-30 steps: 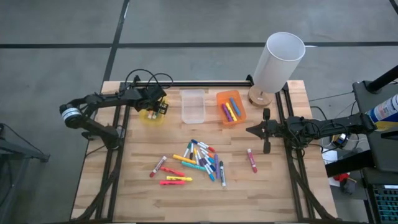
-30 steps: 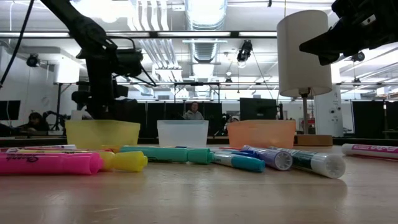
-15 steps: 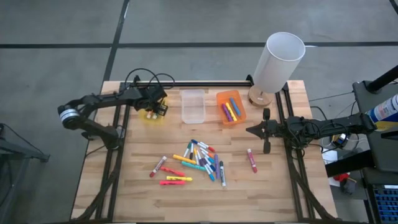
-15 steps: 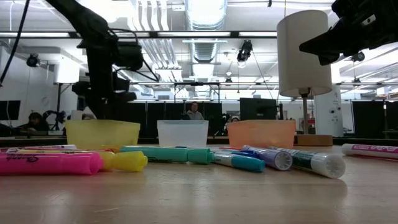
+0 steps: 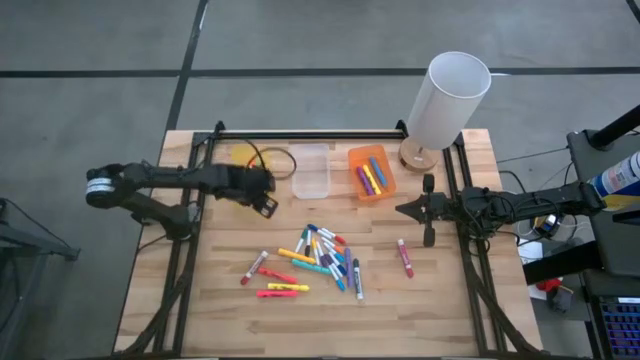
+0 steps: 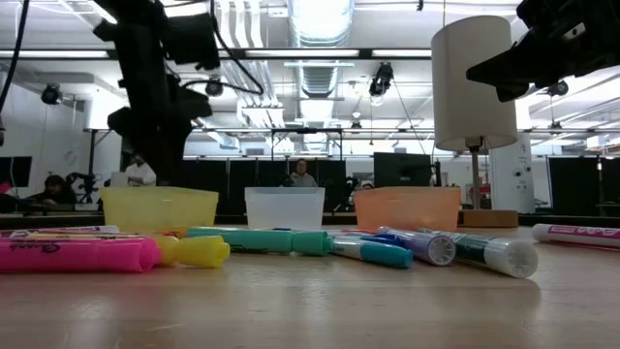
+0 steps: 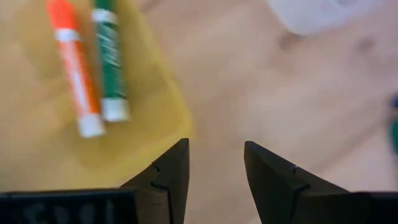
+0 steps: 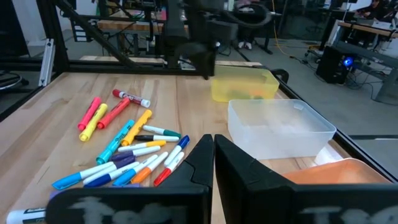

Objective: Pick & Place Markers
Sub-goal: Put the red marker pen into the yellow bin

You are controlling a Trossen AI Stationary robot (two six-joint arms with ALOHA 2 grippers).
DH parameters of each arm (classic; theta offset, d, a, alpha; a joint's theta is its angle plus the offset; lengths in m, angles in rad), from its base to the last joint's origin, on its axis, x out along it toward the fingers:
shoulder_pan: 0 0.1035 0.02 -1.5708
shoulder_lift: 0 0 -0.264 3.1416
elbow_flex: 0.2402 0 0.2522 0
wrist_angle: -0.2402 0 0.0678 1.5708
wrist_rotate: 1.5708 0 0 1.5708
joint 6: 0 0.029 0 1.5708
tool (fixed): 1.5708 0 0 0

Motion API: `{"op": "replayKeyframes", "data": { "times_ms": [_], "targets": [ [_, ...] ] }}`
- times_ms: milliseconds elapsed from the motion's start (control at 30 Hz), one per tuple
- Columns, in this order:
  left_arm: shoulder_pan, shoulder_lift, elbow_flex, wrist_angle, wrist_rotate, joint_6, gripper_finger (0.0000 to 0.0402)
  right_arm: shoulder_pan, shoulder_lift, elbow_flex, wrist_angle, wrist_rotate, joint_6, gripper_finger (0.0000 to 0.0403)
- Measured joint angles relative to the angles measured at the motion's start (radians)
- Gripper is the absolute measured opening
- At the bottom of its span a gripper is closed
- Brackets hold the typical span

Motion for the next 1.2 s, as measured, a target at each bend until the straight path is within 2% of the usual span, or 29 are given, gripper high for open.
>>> {"op": "replayKeyframes", "data": {
  "times_ms": [333,567,900,1200],
  "targets": [
    [-0.314,0.000,0.000,0.015,-0.013,-0.217,0.0147,0.000,0.000,0.000,0.000,0.000,0.000,0.0008],
    [-0.472,0.002,0.000,0.094,-0.023,-0.333,0.0147,0.000,0.000,0.000,0.000,0.000,0.000,0.0008],
    [-0.618,0.037,0.000,0.119,-0.074,-0.386,0.0147,0.000,0.000,0.000,0.000,0.000,0.000,0.0008],
    [-0.641,0.120,-0.003,0.116,-0.091,-0.414,0.0147,0.000,0.000,0.000,0.000,0.000,0.000,0.0008]
  ]
}}
